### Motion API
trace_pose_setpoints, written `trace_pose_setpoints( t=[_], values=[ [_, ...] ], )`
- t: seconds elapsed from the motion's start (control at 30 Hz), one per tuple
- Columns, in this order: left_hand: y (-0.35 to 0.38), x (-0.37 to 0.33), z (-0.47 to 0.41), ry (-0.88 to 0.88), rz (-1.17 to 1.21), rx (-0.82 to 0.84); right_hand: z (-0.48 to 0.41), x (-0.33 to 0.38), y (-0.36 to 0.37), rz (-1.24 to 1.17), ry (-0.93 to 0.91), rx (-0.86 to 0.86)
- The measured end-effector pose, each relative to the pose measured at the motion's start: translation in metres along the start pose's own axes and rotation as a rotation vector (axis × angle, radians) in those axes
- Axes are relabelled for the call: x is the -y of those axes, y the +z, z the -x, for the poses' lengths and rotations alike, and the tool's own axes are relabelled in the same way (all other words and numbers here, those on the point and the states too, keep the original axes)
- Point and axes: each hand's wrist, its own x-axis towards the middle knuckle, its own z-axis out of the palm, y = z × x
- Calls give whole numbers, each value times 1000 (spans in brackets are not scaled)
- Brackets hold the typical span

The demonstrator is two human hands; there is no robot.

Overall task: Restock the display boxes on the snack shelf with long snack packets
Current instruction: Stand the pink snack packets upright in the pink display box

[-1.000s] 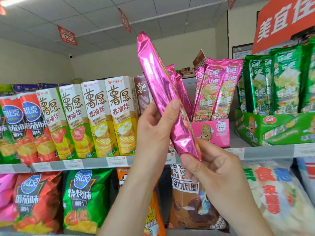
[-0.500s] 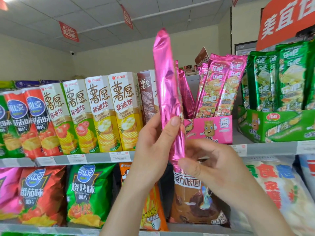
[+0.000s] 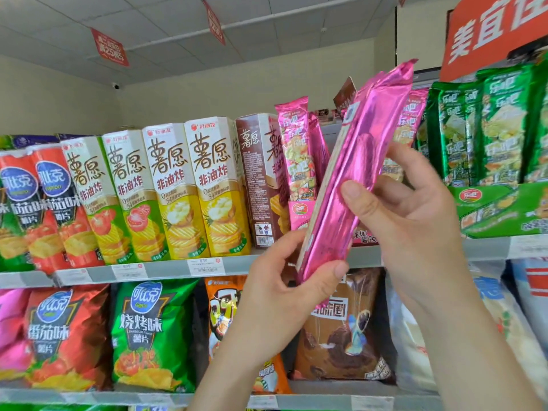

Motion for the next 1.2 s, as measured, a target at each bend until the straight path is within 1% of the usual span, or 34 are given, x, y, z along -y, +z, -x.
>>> trace_pose_setpoints(
  t=[0.1,0.2,0.27,0.3,0.33,0.4,0.47,0.53,0.6,0.67,0.73,0.77,0.8,0.9,1.0,1.03,1.1,1.17,1.2],
  values=[
    [3,4,8,-22,-12,-32,-2,-1,0,-44,-9,-19],
    [7,7,10,1,-109,-155,1,-4,7,0,12,-60],
    [6,11,11,72,-297,-292,4,-5,9,218,-14,-75],
    [5,13,11,136,-430,-356,7,-5,10,337,-23,-62],
    [4,15,12,204,-562,-400,9,-4,11,401,-20,-47],
    [5,22,13,292,-744,-434,15,-4,13,419,1,-32],
    [7,29,16,332,-822,-420,17,-6,12,394,21,-53],
    [5,33,20,345,-764,-376,15,-9,7,292,58,-58],
    [2,31,22,301,-556,-348,13,-11,2,157,99,-54],
    [2,26,23,158,-227,-277,11,-13,0,51,139,-55],
    [4,24,25,-38,109,-180,10,-15,0,-6,144,-34],
    [6,24,25,-95,183,-165,10,-16,0,-36,154,-15],
    [6,25,25,-114,198,-176,10,-18,-1,-74,169,5],
    [9,27,26,-105,186,-274,12,-22,0,-156,227,34],
    [14,32,27,-40,109,-367,13,-24,2,-90,210,25],
    [14,34,28,-8,39,-399,13,-24,3,-35,196,17],
    [13,37,29,84,-185,-447,15,-23,4,101,176,20],
    [12,38,29,196,-437,-443,16,-23,5,170,160,17],
    [13,40,30,245,-515,-431,16,-23,5,181,150,2]
  ],
)
